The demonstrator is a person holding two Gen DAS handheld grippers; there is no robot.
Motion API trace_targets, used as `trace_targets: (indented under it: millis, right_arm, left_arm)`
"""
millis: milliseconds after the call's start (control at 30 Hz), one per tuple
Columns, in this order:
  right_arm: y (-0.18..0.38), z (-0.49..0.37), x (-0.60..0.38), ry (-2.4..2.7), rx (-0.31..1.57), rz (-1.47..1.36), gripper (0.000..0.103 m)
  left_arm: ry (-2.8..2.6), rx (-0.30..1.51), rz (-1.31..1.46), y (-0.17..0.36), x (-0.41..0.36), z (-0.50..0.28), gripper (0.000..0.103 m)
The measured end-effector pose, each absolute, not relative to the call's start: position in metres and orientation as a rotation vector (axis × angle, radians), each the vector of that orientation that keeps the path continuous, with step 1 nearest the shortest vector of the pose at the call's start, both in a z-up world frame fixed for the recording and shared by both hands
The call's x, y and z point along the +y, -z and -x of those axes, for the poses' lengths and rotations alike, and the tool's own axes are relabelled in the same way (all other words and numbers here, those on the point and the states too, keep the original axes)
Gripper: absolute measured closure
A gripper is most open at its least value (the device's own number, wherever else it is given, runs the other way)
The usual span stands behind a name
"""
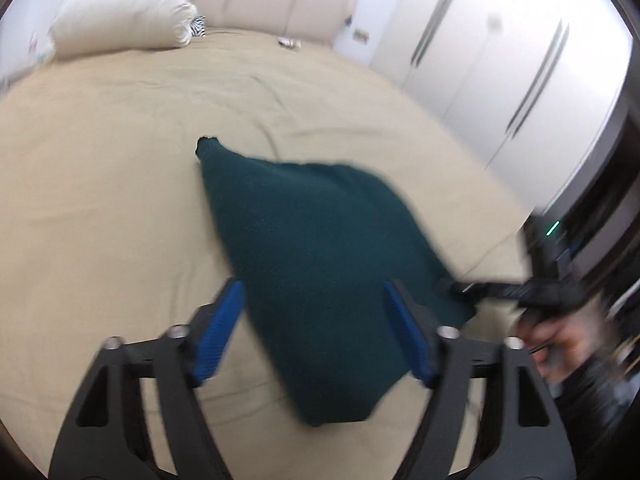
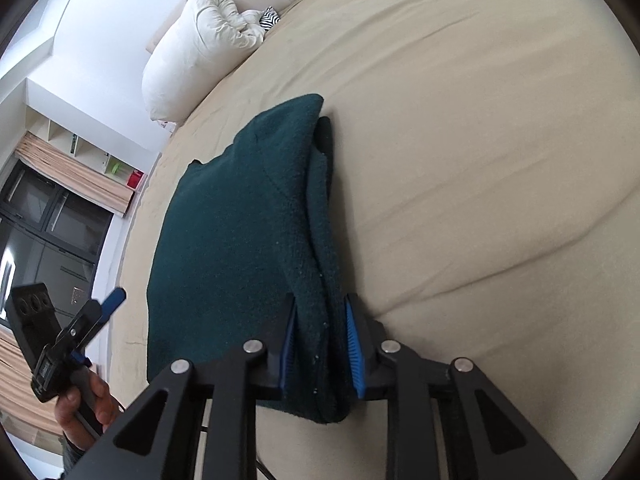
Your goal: Fold small clothes
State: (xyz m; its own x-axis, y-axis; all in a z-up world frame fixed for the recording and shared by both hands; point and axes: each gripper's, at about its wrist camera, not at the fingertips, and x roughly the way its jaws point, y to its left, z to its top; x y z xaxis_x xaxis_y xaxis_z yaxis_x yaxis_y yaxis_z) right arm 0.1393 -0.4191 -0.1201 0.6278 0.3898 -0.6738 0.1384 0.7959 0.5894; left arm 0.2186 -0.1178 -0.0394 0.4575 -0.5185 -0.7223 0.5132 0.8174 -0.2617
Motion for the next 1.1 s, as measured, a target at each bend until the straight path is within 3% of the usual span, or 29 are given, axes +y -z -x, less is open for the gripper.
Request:
trace_targets:
  millis: [67,167,333,467,533,600,700,867,1100]
  right_arm:
    - [0.122,-0.141,-0.420,-0.159,0.896,-0.663,0.079]
    - [0.125,-0.138,-0.420,-0.163,0.896,-0.666,0.079]
    - [0.127,-0.138,-0.419,-0.154,0.898,-0.657,0.079]
    - [0.121,-0.135,-0.416,-0.149,0.896,-0.643,0.078]
    - [0.116,-0.130,-0.417,-0.140,0.894,-0.631,0.076]
    - [0.110,-0.125,-0.419,-0.127,0.886,-0.636,0.072]
    - [0.099,-0.122,-0.428,-0.113,0.842,-0.677,0.065]
    - [0.093,-0.141,-0.436,-0.130,0.806,-0.720,0.044]
    - [0.121,-0.195,-0.434,-0.205,0.917,-0.765,0.039]
  left_arm:
    - [0.583,0.980,-0.072,0.072,-0.128,-0.220,0.053]
    - [0.568,1.008,-0.060,0.105,-0.122,-0.211,0.051]
    - [0.550,0.954,-0.202,0.102,-0.137,-0.202,0.048]
    - [0.568,1.008,-0.070,0.090,-0.119,-0.213,0.046]
    - [0.556,0.948,-0.044,0.073,-0.110,-0.208,0.046]
    - [0.553,0.859,-0.008,0.050,-0.102,-0.210,0.041]
    - [0.551,0.817,0.051,0.033,-0.100,-0.228,0.017]
    - [0.580,0.940,0.127,0.056,-0.106,-0.268,0.016]
    - [0.613,1.110,0.355,0.098,-0.101,-0.312,0.016]
